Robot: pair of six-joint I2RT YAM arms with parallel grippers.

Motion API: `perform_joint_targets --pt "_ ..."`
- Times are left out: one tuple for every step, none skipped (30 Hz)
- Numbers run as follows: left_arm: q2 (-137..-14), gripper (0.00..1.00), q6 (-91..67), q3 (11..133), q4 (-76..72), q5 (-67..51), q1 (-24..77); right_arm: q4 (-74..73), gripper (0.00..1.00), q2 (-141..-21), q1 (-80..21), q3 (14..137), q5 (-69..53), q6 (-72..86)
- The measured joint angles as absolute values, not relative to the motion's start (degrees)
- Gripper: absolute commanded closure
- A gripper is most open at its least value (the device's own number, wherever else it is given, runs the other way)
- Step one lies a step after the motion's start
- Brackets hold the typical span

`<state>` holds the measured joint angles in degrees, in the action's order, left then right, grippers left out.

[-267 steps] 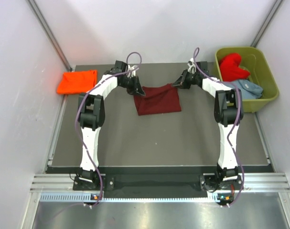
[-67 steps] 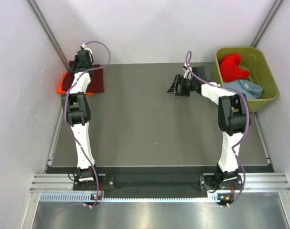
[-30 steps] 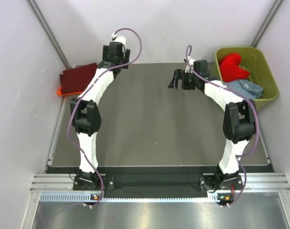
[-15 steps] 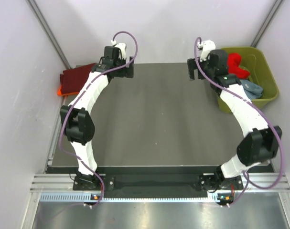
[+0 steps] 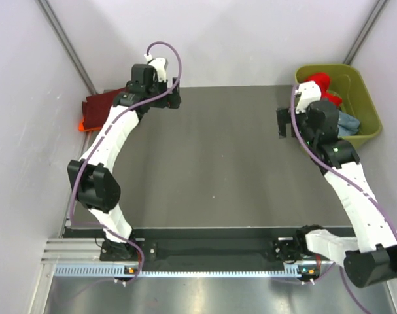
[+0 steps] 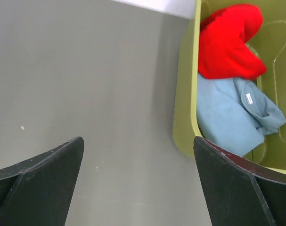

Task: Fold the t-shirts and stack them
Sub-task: Neatly place the folded tshirt to the corner

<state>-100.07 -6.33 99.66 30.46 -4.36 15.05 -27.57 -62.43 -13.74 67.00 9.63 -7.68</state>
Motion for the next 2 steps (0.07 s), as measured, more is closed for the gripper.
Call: perform_joint_targets --pt "-100.0 0.01 -5.7 99.7 30.5 -4.7 15.0 -27.7 0.0 -61.7 -13.7 66.9 9.6 -7.2" --pt "-100.0 0.01 -5.1 99.7 30.6 -5.0 15.0 -27.6 0.0 -60.8 -13.7 66.8 9.6 -6.7"
